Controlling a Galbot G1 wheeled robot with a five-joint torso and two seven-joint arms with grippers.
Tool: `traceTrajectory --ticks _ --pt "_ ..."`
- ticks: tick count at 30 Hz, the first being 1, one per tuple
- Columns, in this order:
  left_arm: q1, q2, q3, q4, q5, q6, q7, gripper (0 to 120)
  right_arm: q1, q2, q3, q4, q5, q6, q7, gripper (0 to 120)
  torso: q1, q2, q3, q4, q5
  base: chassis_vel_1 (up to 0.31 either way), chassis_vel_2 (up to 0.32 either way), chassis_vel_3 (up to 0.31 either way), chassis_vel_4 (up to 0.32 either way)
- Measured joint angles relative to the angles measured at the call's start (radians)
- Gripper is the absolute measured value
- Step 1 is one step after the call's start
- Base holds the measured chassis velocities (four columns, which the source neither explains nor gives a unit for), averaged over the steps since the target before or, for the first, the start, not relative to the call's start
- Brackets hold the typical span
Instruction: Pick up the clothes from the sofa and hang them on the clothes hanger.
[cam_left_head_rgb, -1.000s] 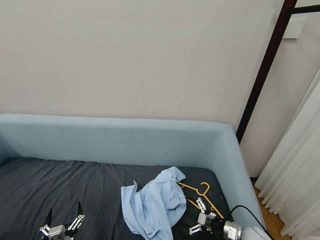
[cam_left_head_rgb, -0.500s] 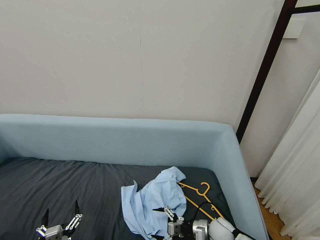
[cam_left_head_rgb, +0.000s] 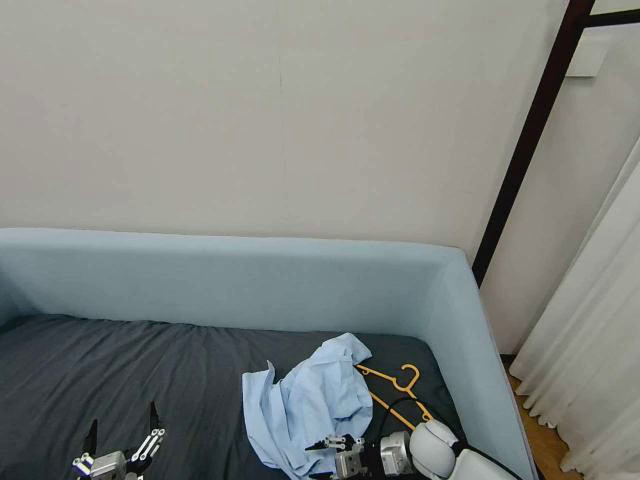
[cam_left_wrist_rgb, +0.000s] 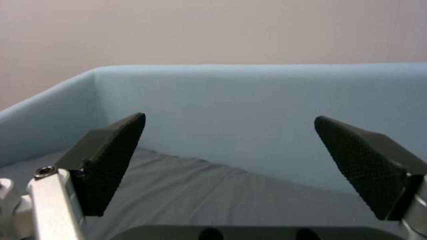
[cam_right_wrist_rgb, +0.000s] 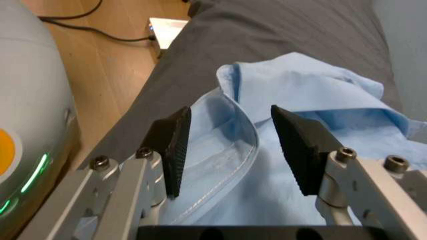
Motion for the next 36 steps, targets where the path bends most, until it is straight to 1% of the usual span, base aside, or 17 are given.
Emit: traceTrajectory --ticks 4,6,8,9,11,12,13,17,18,20,24,28,30,31,34,35,36 --pt "-0.003 -0.001 0.003 0.003 0.000 0.000 0.000 100 -0.005 0.007 0.014 -0.001 -0.042 0.000 0.010 49 0.000 0.000 0.000 0.0000 0.0000 0.000 0.000 0.000 0.000" --pt "-0.003 -0.003 0.007 0.003 0.001 0.000 0.000 100 -0.009 0.015 0.023 -0.001 -0.074 -0.008 0.019 47 0.000 0.000 0.000 0.0000 0.0000 0.000 0.000 0.000 0.000" --pt "-0.003 -0.003 0.009 0.007 0.002 -0.003 0.000 100 -0.012 0.022 0.030 0.001 -0.093 -0.016 0.017 39 0.000 0.000 0.000 0.0001 0.0000 0.000 0.000 0.000 0.000" --pt "-0.003 -0.003 0.009 0.007 0.002 -0.003 0.000 100 -0.012 0.022 0.030 0.001 -0.093 -0.016 0.017 39 0.000 0.000 0.000 0.0001 0.0000 0.000 0.000 0.000 0.000" --pt "-0.002 -0.002 0.010 0.012 0.003 -0.006 0.000 100 -0.014 0.032 0.041 0.002 -0.121 -0.023 0.002 29 0.000 0.000 0.000 0.0001 0.0000 0.000 0.000 0.000 0.000" --pt "-0.002 -0.002 0.010 0.013 0.003 -0.007 -0.001 100 -0.015 0.035 0.046 0.001 -0.131 -0.024 -0.005 26 0.000 0.000 0.000 0.0001 0.0000 0.000 0.000 0.000 0.000" --pt "-0.002 -0.002 0.010 0.013 0.003 -0.007 -0.001 100 -0.015 0.035 0.046 0.001 -0.131 -0.024 -0.005 26 0.000 0.000 0.000 0.0001 0.0000 0.000 0.000 0.000 0.000" --pt "-0.002 0.003 0.008 0.018 0.001 -0.009 -0.003 100 -0.019 0.047 0.061 -0.006 -0.162 -0.023 -0.022 6 0.000 0.000 0.000 0.0001 0.0000 0.000 0.000 0.000 0.000" --pt "-0.002 0.003 0.008 0.018 0.001 -0.009 -0.003 100 -0.019 0.047 0.061 -0.006 -0.162 -0.023 -0.022 6 0.000 0.000 0.000 0.0001 0.0000 0.000 0.000 0.000 0.000" --pt "-0.002 0.003 0.008 0.022 0.001 -0.011 -0.004 100 -0.023 0.050 0.061 -0.008 -0.165 -0.022 -0.005 0 0.000 0.000 0.000 0.0000 0.0000 0.000 0.000 0.000 0.000" --pt "-0.005 0.002 0.010 0.027 0.001 -0.013 -0.004 100 -0.029 0.056 0.051 -0.013 -0.167 -0.013 0.065 0 0.000 0.000 0.000 0.0001 0.0000 0.000 0.000 0.000 0.000" --pt "-0.006 0.001 0.011 0.029 0.002 -0.013 -0.004 100 -0.035 0.055 0.035 -0.010 -0.133 -0.007 0.108 0 0.000 0.000 0.000 0.0001 0.0000 0.000 0.000 0.000 0.000" --pt "-0.007 0.002 0.011 0.030 0.002 -0.014 -0.004 100 -0.043 0.040 0.010 0.024 -0.019 -0.008 0.167 0 0.000 0.000 0.000 0.0001 0.0000 0.000 0.000 0.000 0.000" --pt "-0.007 0.002 0.011 0.030 0.002 -0.014 -0.004 100 -0.043 0.040 0.010 0.024 -0.019 -0.008 0.167 0 0.000 0.000 0.000 0.0001 0.0000 0.000 0.000 0.000 0.000" --pt "-0.011 0.004 0.011 0.036 0.001 -0.014 -0.005 100 -0.032 0.014 -0.011 0.101 0.155 -0.038 0.284 0 0.000 0.000 0.000 0.0000 0.0001 0.000 0.000 0.000 0.000" --pt "-0.011 0.004 0.011 0.036 0.001 -0.014 -0.005 100 -0.032 0.014 -0.011 0.101 0.155 -0.038 0.284 0 0.000 0.000 0.000 0.0000 0.0001 0.000 0.000 0.000 0.000" --pt "-0.014 0.004 0.013 0.038 0.001 -0.014 -0.005 100 -0.019 0.007 -0.014 0.125 0.192 -0.050 0.327 0 0.000 0.000 0.000 0.0000 0.0000 0.000 0.000 0.000 0.000"
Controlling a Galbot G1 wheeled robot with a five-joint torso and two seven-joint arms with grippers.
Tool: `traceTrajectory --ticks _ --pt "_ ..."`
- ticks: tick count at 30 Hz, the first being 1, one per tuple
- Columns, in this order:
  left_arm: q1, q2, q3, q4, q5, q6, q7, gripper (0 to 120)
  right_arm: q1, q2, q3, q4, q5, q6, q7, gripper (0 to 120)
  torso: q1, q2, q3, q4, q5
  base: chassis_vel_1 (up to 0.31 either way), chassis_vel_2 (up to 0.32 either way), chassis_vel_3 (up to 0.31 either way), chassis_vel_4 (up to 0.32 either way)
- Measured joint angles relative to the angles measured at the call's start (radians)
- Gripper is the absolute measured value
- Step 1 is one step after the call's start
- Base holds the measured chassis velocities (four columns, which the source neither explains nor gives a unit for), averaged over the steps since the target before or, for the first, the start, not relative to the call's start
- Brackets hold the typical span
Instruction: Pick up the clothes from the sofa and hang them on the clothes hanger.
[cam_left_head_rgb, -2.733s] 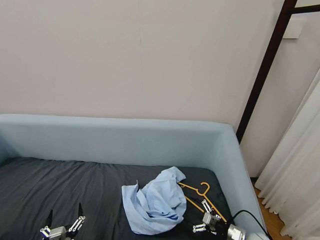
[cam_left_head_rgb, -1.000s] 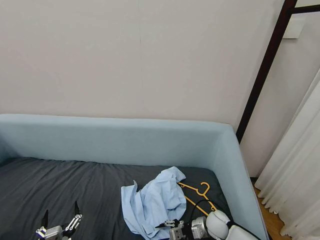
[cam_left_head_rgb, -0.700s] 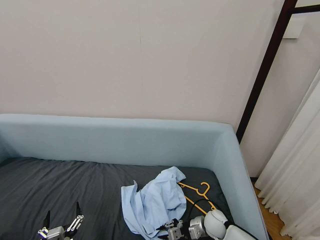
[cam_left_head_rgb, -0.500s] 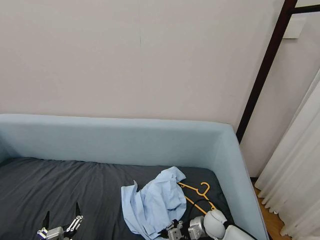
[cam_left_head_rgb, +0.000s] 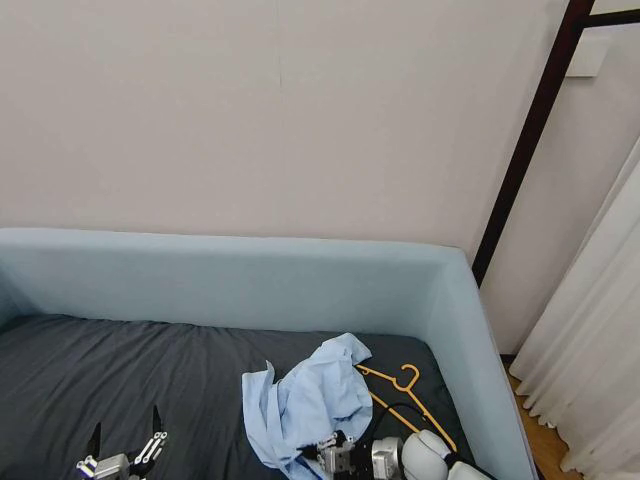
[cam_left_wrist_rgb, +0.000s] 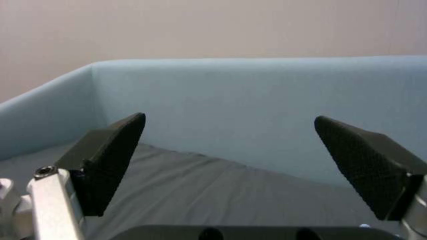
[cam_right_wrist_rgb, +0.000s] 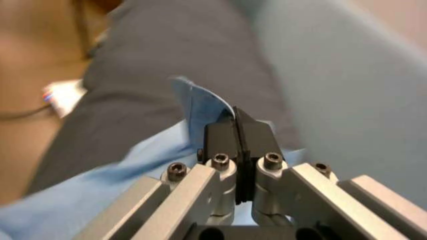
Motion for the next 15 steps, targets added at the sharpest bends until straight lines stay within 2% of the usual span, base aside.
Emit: traceTrajectory --ticks 3,8,15 --pt "-0.009 -0.003 0.012 0.008 0.001 0.000 0.000 100 0.059 -0.014 0.003 0.070 0.087 -0.040 0.140 0 0.000 0.000 0.000 0.0002 0.0000 0.000 0.000 0.000 0.000" --pt "-0.027 -0.004 0.035 0.018 0.001 0.005 -0.001 100 0.148 -0.021 0.020 0.137 0.167 -0.082 0.265 0 0.000 0.000 0.000 0.0001 -0.0001 0.000 0.000 0.000 0.000" --pt "-0.042 -0.007 0.067 -0.003 -0.023 0.016 -0.026 100 0.268 -0.025 0.007 0.178 0.274 -0.104 0.303 0 0.000 0.000 0.000 0.0000 0.0002 0.000 0.000 0.000 0.000"
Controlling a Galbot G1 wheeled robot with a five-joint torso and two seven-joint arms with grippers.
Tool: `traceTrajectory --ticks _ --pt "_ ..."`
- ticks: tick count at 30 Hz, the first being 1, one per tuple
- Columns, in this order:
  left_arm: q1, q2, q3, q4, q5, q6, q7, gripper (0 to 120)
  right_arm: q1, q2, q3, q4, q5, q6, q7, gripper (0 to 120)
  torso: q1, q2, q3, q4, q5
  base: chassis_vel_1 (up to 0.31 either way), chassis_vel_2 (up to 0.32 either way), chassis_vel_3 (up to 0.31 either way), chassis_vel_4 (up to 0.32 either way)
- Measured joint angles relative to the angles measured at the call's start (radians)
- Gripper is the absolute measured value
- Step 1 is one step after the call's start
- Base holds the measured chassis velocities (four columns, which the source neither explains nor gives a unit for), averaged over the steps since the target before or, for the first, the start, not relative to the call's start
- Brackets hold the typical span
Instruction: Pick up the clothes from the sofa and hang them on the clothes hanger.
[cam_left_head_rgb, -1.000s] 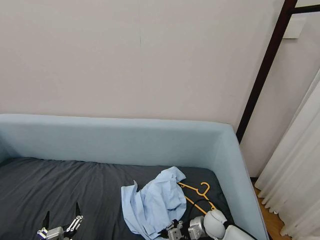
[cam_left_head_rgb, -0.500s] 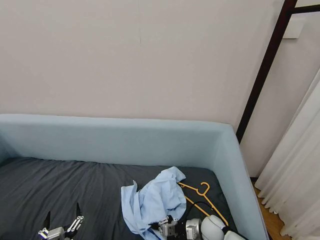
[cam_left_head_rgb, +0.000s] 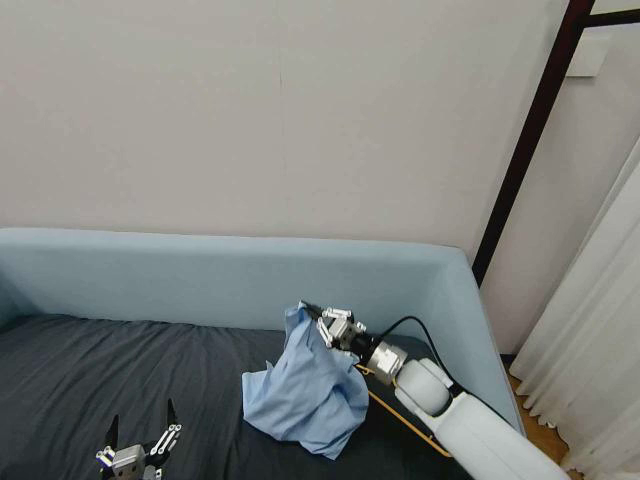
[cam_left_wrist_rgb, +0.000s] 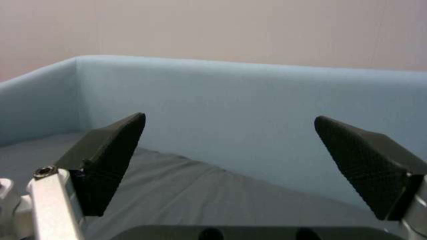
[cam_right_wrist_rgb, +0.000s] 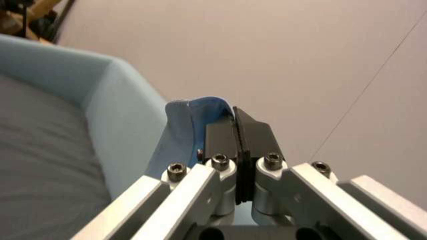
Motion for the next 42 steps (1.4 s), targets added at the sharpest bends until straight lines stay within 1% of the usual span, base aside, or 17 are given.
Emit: traceTrajectory --ticks 5,6,9,10,11,12,16,17,20,24,29,35,39,42 --pt "-0.009 -0.002 0.029 -0.029 -0.017 0.015 -0.024 100 0.163 0.008 -0.031 0.007 0.103 -0.002 -0.001 0 0.000 0.000 0.000 0.0000 -0.0001 0.000 0.000 0.000 0.000" --pt "-0.009 -0.002 0.029 -0.029 -0.017 0.015 -0.024 100 0.163 0.008 -0.031 0.007 0.103 -0.002 -0.001 0 0.000 0.000 0.000 0.0000 -0.0001 0.000 0.000 0.000 0.000" --pt "-0.017 -0.002 0.038 -0.035 -0.021 0.019 -0.038 100 0.285 0.022 -0.057 -0.011 0.164 -0.003 -0.002 0 0.000 0.000 0.000 0.0002 -0.0002 0.000 0.000 0.000 0.000" --pt "-0.018 -0.002 0.040 -0.036 -0.022 0.019 -0.041 100 0.303 0.024 -0.061 -0.015 0.172 -0.003 -0.002 0 0.000 0.000 0.000 0.0002 -0.0002 0.000 0.000 0.000 0.000" --pt "-0.023 -0.003 0.045 -0.037 -0.028 0.022 -0.053 100 0.349 0.031 -0.071 -0.030 0.194 -0.002 -0.002 0 0.000 0.000 0.000 0.0001 -0.0004 0.000 0.000 0.000 0.000" --pt "-0.023 -0.003 0.045 -0.037 -0.028 0.022 -0.053 100 0.349 0.031 -0.071 -0.030 0.194 -0.002 -0.002 0 0.000 0.000 0.000 0.0001 -0.0004 0.000 0.000 0.000 0.000" --pt "-0.028 -0.004 0.053 -0.045 -0.039 0.031 -0.070 100 0.470 0.062 -0.086 -0.094 0.241 -0.003 0.000 0 0.000 0.000 0.000 0.0000 -0.0003 0.000 0.000 0.000 0.000" --pt "-0.028 -0.004 0.053 -0.045 -0.039 0.031 -0.070 100 0.470 0.062 -0.086 -0.094 0.241 -0.003 0.000 0 0.000 0.000 0.000 0.0000 -0.0003 0.000 0.000 0.000 0.000" --pt "-0.028 -0.003 0.050 -0.046 -0.045 0.032 -0.071 100 0.547 0.084 -0.081 -0.139 0.256 -0.003 -0.003 0 0.000 0.000 0.000 0.0003 -0.0003 0.000 0.000 0.000 0.000" --pt "-0.030 0.003 0.040 -0.052 -0.056 0.032 -0.075 100 0.588 0.093 -0.069 -0.155 0.269 0.000 -0.012 0 0.000 0.000 0.000 0.0001 -0.0004 0.000 0.000 0.000 0.000" --pt "-0.037 0.014 0.037 -0.067 -0.065 0.034 -0.079 100 0.603 0.095 -0.063 -0.143 0.285 0.006 -0.014 0 0.000 0.000 0.000 0.0000 -0.0002 0.000 0.000 0.000 0.000" --pt "-0.041 0.011 0.051 -0.074 -0.065 0.036 -0.077 100 0.644 0.106 -0.067 -0.143 0.307 0.013 -0.016 0 0.000 0.000 0.000 0.0000 -0.0002 0.000 0.000 0.000 0.000" --pt "-0.045 0.006 0.065 -0.079 -0.078 0.007 -0.069 100 0.672 0.120 -0.081 -0.134 0.377 -0.001 0.008 0 0.000 0.000 0.000 0.0001 -0.0004 0.000 0.000 0.000 0.000" --pt "-0.049 0.005 0.070 -0.089 -0.109 -0.022 -0.054 100 0.636 0.120 -0.110 -0.081 0.465 -0.029 0.064 0 0.000 0.000 0.000 0.0004 -0.0006 0.000 0.000 0.000 0.000"
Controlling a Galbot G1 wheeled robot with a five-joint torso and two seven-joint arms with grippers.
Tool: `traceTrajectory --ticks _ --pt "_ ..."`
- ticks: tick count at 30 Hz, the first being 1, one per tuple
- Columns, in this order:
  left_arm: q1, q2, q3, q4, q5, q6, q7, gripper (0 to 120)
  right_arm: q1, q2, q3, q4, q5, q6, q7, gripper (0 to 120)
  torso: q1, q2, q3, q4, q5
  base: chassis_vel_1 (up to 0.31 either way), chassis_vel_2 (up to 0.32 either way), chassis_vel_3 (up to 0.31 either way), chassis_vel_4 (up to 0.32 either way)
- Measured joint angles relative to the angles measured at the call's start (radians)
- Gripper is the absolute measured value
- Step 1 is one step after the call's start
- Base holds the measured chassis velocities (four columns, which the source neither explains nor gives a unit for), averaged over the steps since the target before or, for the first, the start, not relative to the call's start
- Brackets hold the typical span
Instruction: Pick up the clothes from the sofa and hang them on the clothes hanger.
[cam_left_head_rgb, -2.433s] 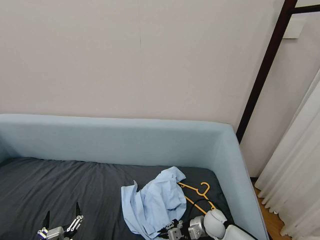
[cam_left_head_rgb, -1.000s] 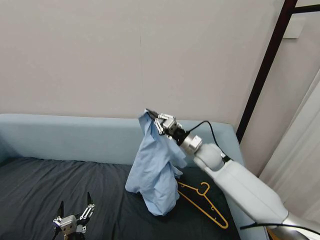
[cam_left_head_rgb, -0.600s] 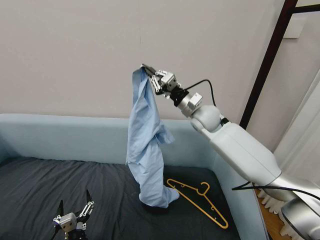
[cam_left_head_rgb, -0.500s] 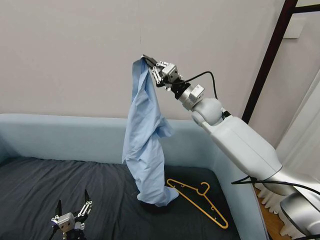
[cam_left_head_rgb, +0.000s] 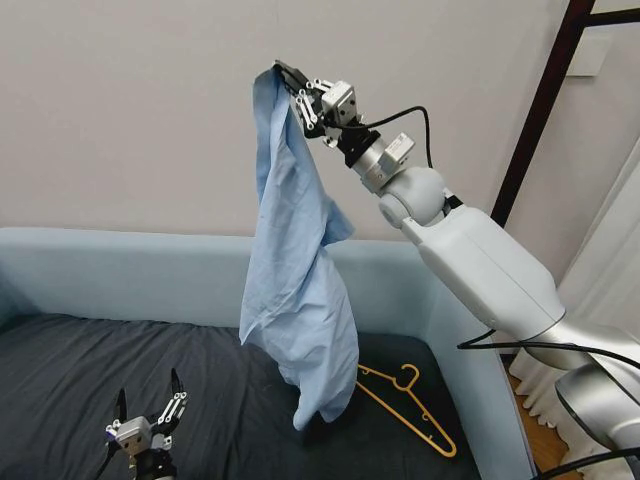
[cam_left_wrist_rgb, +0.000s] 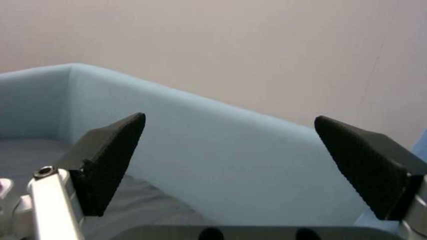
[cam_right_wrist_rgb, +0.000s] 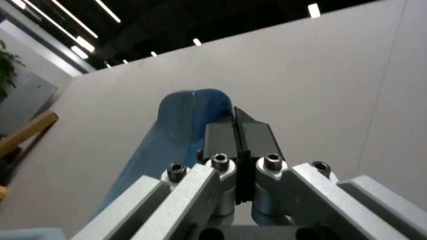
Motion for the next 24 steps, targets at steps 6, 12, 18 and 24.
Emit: traceTrajectory --ticks 6,12,18,24 --pt "-0.010 0.040 0.000 0.003 -0.028 -0.017 0.041 100 -0.196 -0.042 -0.009 0.012 -0.033 0.027 -0.035 0 0.000 0.000 0.000 -0.0006 0.0010 0.000 0.000 0.000 0.000" --pt "-0.062 0.104 0.022 0.064 -0.037 0.001 0.068 100 -0.283 -0.070 0.022 0.026 -0.033 0.049 -0.085 0 0.000 0.000 0.000 -0.0005 0.0005 0.000 0.000 0.000 0.000" --pt "-0.159 0.205 0.092 0.219 -0.136 -0.007 0.195 100 -0.350 -0.092 0.044 0.074 0.004 0.054 -0.139 0 0.000 0.000 0.000 -0.0006 0.0003 0.000 0.000 0.000 0.000" --pt "-0.261 0.256 0.144 0.409 -0.132 -0.073 0.371 100 -0.361 -0.083 0.042 0.077 0.006 0.052 -0.139 0 0.000 0.000 0.000 -0.0003 0.0003 0.000 0.000 0.000 0.000"
